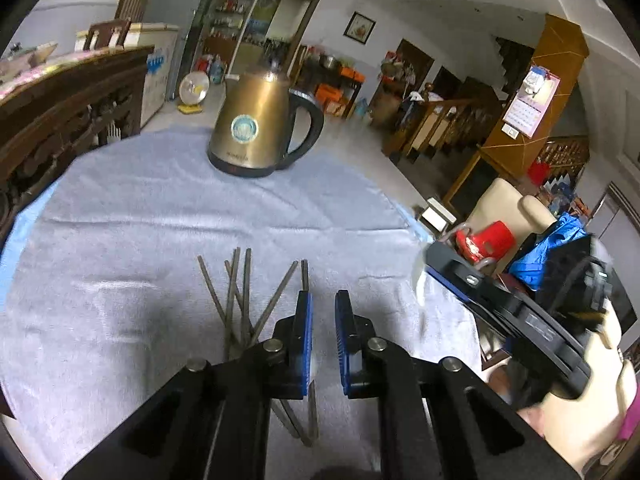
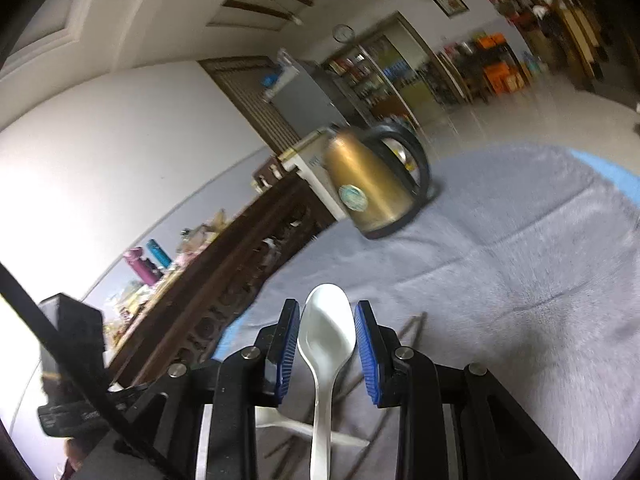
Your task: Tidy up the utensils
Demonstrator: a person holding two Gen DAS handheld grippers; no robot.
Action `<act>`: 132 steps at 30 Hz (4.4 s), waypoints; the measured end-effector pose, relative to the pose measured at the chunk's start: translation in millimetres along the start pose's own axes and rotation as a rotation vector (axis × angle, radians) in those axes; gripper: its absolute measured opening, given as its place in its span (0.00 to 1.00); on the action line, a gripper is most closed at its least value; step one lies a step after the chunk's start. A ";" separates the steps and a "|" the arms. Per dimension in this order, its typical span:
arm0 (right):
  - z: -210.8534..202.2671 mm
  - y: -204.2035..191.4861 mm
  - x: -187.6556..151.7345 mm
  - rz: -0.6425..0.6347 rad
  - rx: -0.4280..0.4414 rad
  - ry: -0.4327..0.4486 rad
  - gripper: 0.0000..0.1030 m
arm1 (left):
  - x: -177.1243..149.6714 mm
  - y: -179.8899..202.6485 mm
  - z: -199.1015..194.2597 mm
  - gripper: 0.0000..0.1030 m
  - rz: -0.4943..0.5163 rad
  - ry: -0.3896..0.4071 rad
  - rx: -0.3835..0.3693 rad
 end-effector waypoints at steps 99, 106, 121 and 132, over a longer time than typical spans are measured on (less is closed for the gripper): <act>-96.8 -55.8 -86.7 -0.110 -0.019 0.058 0.30 | -113.8 69.0 -77.8 0.03 0.852 -0.588 0.290; -97.6 -51.1 -87.7 -0.084 0.012 0.033 0.31 | -116.9 13.9 -97.6 0.34 0.614 -0.553 0.294; -111.3 -38.2 -75.0 -0.051 -0.041 0.074 0.39 | -200.0 -50.7 -66.3 0.42 0.130 -0.633 0.239; -106.5 -39.8 -79.5 -0.046 -0.028 0.060 0.41 | -219.4 -51.9 -46.8 0.31 0.085 -0.526 0.232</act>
Point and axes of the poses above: each gripper's, at about its wrist camera, not at the fingertips, and z roughly the way its jaws point, y to its right, x to its top, the point moved 8 cm from there along z, roughly the way its jaws point, and after that the axes turned 10 degrees about -x, right-handed, at the moved point
